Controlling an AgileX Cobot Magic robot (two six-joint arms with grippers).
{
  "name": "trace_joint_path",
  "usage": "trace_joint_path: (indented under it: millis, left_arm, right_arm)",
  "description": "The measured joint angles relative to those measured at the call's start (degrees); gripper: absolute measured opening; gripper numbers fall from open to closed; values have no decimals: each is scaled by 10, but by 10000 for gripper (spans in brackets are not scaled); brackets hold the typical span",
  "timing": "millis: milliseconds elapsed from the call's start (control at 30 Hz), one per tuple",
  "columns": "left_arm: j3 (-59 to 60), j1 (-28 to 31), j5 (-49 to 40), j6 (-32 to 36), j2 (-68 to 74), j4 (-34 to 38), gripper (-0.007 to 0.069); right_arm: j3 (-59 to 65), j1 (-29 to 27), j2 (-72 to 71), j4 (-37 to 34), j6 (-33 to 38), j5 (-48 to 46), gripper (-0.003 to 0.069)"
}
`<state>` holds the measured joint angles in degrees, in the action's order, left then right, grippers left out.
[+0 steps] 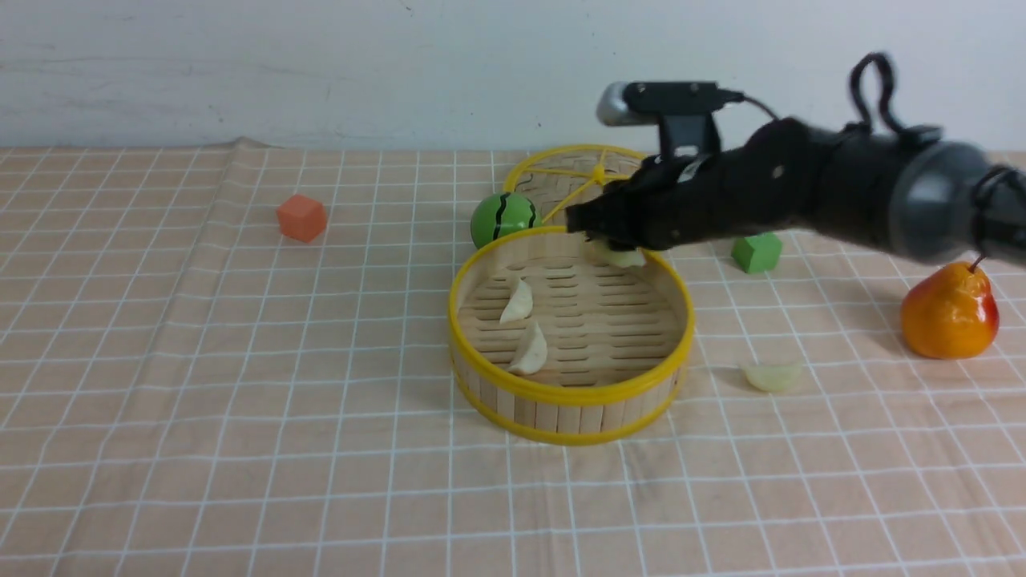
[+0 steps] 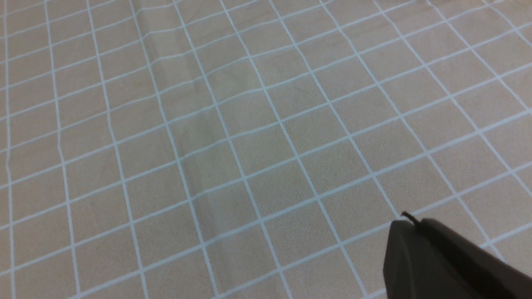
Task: Put the dumplings into the steamer on the table with the brown tablecloth.
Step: 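Place the dumpling in the bamboo steamer basket with the right gripper, then reach for and grasp a dumpling lying on the table beside the steamer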
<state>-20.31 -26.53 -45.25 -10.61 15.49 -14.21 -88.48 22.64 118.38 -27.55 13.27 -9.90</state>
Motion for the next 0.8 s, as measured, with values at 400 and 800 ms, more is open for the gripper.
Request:
trace_joint_path:
  millis: [400,800]
  left_arm:
    - [0,0,-1,0,0,0,-14]
    - [2,0,18,0,0,2,-12]
  right_arm:
    - [2,-2,0,-4,51,-39,520]
    - [40,-84,-158,222,68,-420,534]
